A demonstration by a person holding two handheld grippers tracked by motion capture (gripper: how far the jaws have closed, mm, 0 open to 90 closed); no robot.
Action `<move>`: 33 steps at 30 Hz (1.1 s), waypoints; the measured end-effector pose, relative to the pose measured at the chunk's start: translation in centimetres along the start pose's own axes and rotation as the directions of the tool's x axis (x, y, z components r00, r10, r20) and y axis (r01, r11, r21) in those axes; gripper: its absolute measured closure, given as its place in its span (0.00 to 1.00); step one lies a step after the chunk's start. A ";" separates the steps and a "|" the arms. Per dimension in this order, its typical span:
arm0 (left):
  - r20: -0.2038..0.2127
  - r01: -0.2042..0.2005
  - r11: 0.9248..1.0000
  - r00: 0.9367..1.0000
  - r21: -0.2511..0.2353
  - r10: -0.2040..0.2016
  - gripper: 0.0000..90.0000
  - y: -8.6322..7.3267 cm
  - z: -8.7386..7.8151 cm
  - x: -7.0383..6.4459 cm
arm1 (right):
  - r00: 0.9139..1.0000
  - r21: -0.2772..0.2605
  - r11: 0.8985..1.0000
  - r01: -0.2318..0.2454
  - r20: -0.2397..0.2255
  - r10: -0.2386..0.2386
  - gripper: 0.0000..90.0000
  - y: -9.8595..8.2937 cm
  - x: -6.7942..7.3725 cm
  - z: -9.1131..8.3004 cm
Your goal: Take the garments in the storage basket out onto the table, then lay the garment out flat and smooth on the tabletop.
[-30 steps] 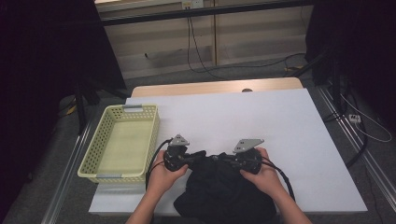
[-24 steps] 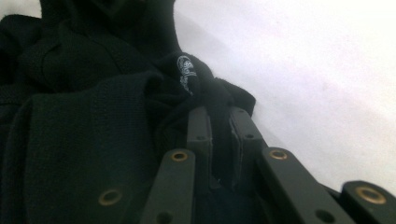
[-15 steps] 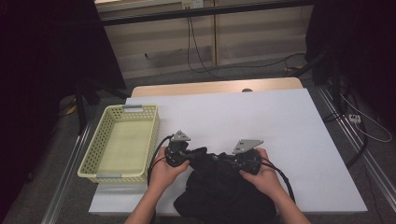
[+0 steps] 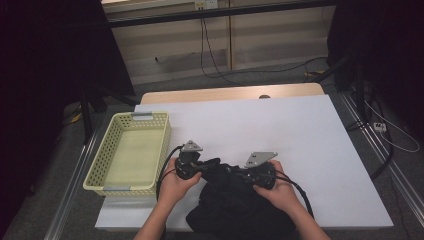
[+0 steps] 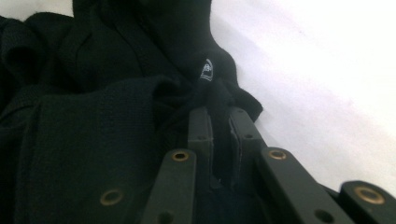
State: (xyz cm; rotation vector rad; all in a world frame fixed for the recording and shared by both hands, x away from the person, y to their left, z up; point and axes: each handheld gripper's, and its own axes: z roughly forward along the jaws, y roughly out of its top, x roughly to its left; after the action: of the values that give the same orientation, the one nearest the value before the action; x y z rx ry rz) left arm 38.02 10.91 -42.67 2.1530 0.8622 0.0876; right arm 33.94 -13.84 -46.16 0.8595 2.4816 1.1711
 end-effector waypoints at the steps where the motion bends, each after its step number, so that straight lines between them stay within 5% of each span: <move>1: 0.003 0.005 1.000 1.000 0.002 -0.005 0.95 0.0 0.0 0.1 | 1.000 -0.001 1.000 -0.008 -0.008 0.008 0.91 0.0 -0.1 0.0; 20: 0.011 0.012 1.000 1.000 -0.013 -0.012 0.95 0.1 -0.6 0.1 | 1.000 -0.002 1.000 -0.006 -0.016 0.006 0.91 0.0 -0.1 0.1; 33: 0.013 0.022 1.000 1.000 -0.015 -0.022 0.95 0.0 -0.8 0.2 | 0.996 -0.008 0.999 0.037 -0.076 -0.037 0.91 0.5 0.9 0.5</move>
State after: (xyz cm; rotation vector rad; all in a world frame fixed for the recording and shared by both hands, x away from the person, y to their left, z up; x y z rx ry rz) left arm 37.94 11.59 -42.18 2.1269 0.8746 0.0687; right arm 33.68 -12.73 -46.15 0.7774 2.5416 1.2203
